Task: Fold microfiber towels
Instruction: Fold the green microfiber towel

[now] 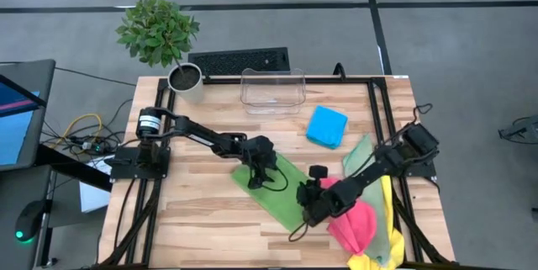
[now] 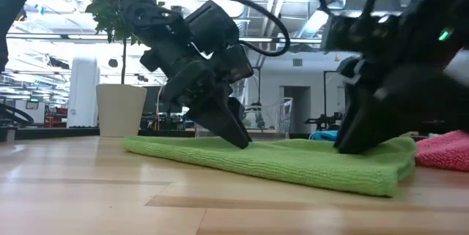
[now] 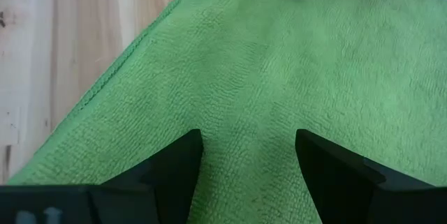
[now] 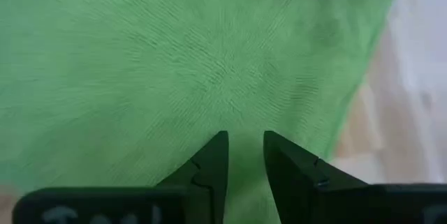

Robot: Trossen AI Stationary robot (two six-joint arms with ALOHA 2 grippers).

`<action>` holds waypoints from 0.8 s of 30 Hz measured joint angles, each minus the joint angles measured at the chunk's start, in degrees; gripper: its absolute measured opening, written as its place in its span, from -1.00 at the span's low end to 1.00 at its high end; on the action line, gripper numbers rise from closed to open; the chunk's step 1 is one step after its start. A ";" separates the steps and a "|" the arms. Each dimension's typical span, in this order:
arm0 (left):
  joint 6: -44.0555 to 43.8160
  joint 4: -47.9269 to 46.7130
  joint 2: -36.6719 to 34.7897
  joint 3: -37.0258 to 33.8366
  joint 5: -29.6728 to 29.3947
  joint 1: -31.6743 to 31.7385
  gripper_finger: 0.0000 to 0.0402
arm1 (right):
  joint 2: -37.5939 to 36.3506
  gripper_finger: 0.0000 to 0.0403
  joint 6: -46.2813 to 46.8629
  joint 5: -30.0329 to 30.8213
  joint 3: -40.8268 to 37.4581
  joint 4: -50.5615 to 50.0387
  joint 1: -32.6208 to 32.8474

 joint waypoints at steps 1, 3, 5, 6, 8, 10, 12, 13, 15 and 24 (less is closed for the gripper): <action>0.00 -0.04 0.02 -0.02 0.07 0.06 0.15 | -1.22 -0.42 0.38 0.28 0.11 -1.12 0.46; -0.04 -0.19 0.04 -0.02 0.11 0.17 0.15 | -3.39 -0.42 1.78 2.52 0.17 -3.35 1.56; 0.16 -0.25 0.08 -0.03 0.12 0.20 0.15 | -4.60 -0.42 2.53 6.09 0.13 -4.06 2.37; 0.51 -0.29 0.09 -0.05 0.09 0.21 0.15 | -5.29 -0.42 2.57 8.28 0.11 -4.01 2.70; 1.32 -0.35 0.12 -0.07 0.05 0.22 0.15 | -5.82 -0.42 2.67 12.53 0.30 -2.79 2.65; 1.53 -0.56 0.15 0.09 -0.07 0.22 0.15 | -5.34 -0.42 2.49 13.52 -0.44 -1.92 1.64; 1.53 -0.74 0.17 0.20 0.07 0.23 0.15 | -3.44 -0.42 1.78 12.40 -1.62 1.98 0.18; 1.53 -0.72 0.19 0.20 0.32 0.25 0.15 | -2.64 -0.42 1.57 11.71 -2.44 3.63 -0.44; 1.55 -0.97 0.21 0.21 0.59 0.30 0.15 | -1.10 -0.42 1.93 9.66 -4.02 5.17 -1.35; 2.97 -5.26 -2.64 -0.14 -0.40 0.59 0.15 | -2.05 -0.42 7.74 7.72 -7.66 5.10 -0.51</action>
